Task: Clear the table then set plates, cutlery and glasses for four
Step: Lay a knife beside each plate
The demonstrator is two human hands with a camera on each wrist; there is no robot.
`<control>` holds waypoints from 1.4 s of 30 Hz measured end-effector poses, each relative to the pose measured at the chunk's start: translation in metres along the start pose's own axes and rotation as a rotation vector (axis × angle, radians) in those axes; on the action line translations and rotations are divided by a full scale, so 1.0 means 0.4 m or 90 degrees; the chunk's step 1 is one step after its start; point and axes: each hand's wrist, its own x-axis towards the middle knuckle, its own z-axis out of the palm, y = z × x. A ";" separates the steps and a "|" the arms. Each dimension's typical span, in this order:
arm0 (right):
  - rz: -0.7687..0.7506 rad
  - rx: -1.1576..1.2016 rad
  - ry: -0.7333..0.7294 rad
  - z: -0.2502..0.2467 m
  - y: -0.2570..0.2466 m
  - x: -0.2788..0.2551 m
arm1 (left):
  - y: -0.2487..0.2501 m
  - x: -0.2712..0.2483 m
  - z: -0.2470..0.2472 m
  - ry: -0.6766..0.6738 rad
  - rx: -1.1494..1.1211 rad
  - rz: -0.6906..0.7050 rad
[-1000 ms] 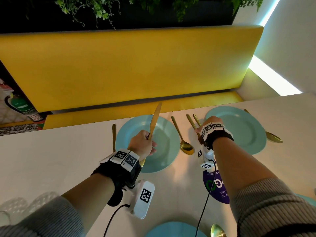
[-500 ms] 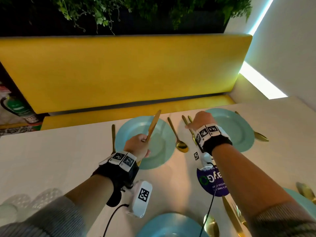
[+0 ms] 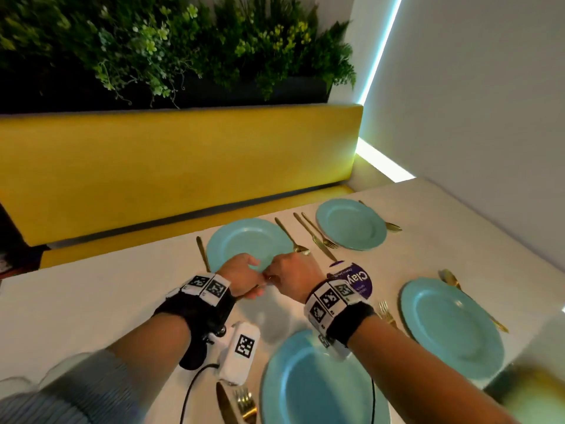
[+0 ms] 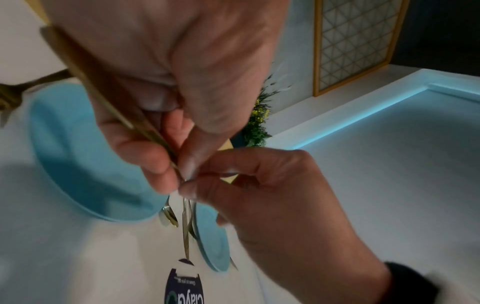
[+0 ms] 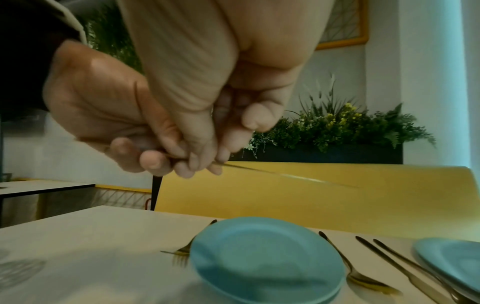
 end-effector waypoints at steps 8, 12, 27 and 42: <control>0.067 0.050 -0.003 0.037 -0.247 -0.149 | -0.118 -0.213 -0.083 -0.109 0.170 0.022; 0.077 0.125 0.061 0.068 -0.333 -0.175 | -0.161 -0.285 -0.127 -0.123 0.164 0.020; 0.361 0.298 -0.089 0.131 -0.314 0.124 | -0.180 -0.181 -0.360 0.243 0.068 0.029; 0.363 0.192 -0.161 0.236 -0.314 0.444 | -0.230 0.013 -0.481 0.298 -0.001 -0.049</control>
